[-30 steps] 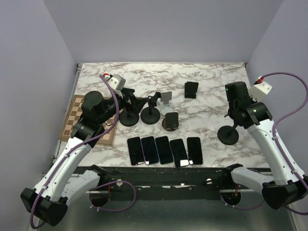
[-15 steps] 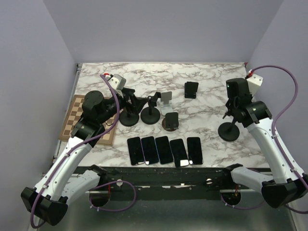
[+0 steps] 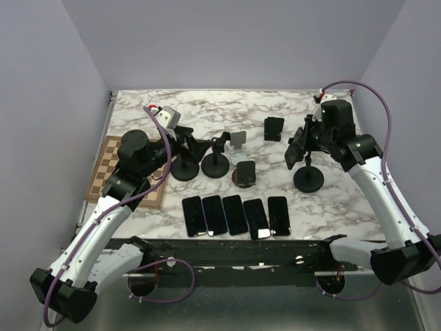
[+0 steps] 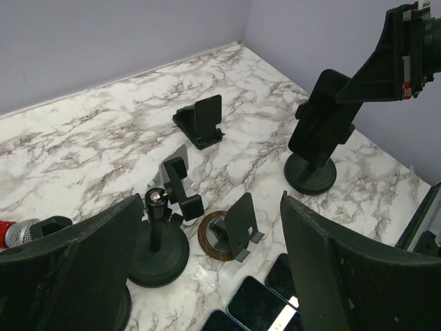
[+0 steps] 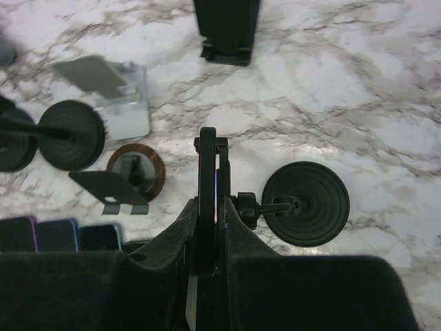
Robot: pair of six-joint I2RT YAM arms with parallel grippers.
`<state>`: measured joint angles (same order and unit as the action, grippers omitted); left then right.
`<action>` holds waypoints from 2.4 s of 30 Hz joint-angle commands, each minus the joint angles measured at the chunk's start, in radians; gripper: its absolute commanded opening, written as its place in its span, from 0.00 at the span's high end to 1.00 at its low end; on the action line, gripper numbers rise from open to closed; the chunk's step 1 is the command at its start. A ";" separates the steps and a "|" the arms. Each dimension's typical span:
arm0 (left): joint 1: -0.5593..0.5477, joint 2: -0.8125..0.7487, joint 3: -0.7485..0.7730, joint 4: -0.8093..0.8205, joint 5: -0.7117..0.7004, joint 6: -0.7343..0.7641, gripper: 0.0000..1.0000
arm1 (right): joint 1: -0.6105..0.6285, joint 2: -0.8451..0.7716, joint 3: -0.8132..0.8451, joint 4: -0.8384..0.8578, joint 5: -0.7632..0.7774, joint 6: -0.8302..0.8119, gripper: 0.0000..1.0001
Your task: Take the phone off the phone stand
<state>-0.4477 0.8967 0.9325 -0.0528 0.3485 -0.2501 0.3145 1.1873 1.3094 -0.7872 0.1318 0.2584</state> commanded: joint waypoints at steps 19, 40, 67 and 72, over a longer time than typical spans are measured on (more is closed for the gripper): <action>-0.008 0.001 -0.009 0.002 0.013 0.001 0.11 | 0.003 0.141 0.088 0.020 -0.423 -0.095 0.92; -0.036 0.048 -0.027 0.048 0.114 -0.043 0.12 | 0.003 0.058 0.054 -0.093 -0.187 0.022 0.19; -0.171 0.051 -0.034 0.054 0.073 0.036 0.19 | 0.003 -0.142 -0.334 0.362 -0.263 0.215 0.74; -0.181 0.048 -0.032 0.054 0.066 0.045 0.19 | 0.003 -0.129 -0.295 0.378 -0.309 0.149 0.92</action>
<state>-0.6182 0.9604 0.9005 0.0055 0.4362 -0.2314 0.3195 1.0473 0.9997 -0.4656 -0.1513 0.4702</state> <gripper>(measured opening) 0.809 0.196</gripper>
